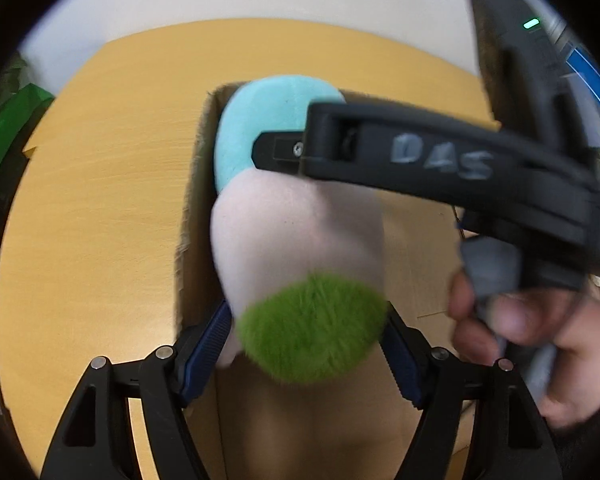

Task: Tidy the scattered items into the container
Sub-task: 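Lower the plush toy into the box and open the left gripper, then move the left gripper to the black charger box and grasp it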

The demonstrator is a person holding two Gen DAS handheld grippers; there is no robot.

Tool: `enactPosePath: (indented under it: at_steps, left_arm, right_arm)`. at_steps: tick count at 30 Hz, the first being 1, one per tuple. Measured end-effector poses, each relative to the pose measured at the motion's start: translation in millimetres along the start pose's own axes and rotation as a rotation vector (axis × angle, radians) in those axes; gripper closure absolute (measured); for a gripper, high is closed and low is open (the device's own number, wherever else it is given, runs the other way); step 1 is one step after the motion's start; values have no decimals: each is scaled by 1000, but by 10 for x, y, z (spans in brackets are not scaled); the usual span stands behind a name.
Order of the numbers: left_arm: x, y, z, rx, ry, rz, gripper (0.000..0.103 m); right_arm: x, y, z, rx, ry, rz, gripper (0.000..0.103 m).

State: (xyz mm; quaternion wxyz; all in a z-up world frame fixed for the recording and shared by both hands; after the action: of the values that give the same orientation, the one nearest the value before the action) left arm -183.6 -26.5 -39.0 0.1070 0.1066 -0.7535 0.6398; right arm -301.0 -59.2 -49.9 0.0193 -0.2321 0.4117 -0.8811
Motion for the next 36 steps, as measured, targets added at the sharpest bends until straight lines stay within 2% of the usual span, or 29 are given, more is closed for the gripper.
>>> enactPosePath:
  at_steps: [4, 7, 10, 12, 14, 15, 16, 18, 21, 24, 27, 30, 32, 36]
  left_arm:
    - [-261, -394, -3, 10, -20, -70, 29]
    - [-492, -614, 21, 28, -34, -106, 29]
    - [-359, -631, 209, 39, -22, -134, 29]
    - [-222, -595, 190, 8, -2, -145, 29]
    - [-307, -591, -42, -31, 37, -151, 29]
    - [-378, -558, -293, -37, 57, -151, 29]
    - [-460, -553, -355, -32, 79, -151, 29]
    - [-667, -614, -375, -21, 107, -161, 29]
    - [-688, -401, -281, -38, 141, -194, 29]
    - [-669, -188, -208, -32, 144, -183, 29]
    - [-699, -5, -141, -36, 113, -157, 29]
    - [-780, 18, -163, -27, 127, -182, 29]
    - [-806, 5, -161, -46, 125, -187, 29]
    - [-871, -38, -184, -83, 139, -188, 29]
  right_arm:
    - [-6, 23, -8, 9, 1, 2, 11]
    - [-44, -53, -13, 2, 8, 18, 10]
    - [-107, -324, 18, -2, -6, 7, 10]
    - [-203, -648, 67, 13, -34, -13, 10]
    - [-345, -1080, 102, -10, -82, -45, 10]
    - [-433, -1304, 100, -35, -102, -60, 10]
    - [-545, -1555, 98, -55, -124, -77, 9]
    - [-849, -2143, 73, -73, -173, -122, 7]
    - [-1319, -2882, -100, -118, -186, -197, 0]
    - [-1760, -3328, -335, -151, -164, -224, 0]
    - [-2068, -3351, -581, -193, -134, -189, 0]
    - [-2346, -3004, -806, -212, -70, -97, 0]
    - [-2511, -2738, -889, -200, -28, -40, 2]
    - [-2660, -2490, -1087, -242, 33, -21, 3]
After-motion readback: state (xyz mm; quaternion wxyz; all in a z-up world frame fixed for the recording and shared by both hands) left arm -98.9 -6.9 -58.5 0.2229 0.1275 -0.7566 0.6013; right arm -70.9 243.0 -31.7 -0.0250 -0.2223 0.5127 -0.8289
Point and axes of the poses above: each gripper's, at about its wrist camera, not at the fingertips, and y roughly the way its jaws point, z to its left, x to its top, the point moved 9 cm from there along y, roughly the way its jaws point, and after that the axes turned 5 degrees about z, right-handed, at the moved point
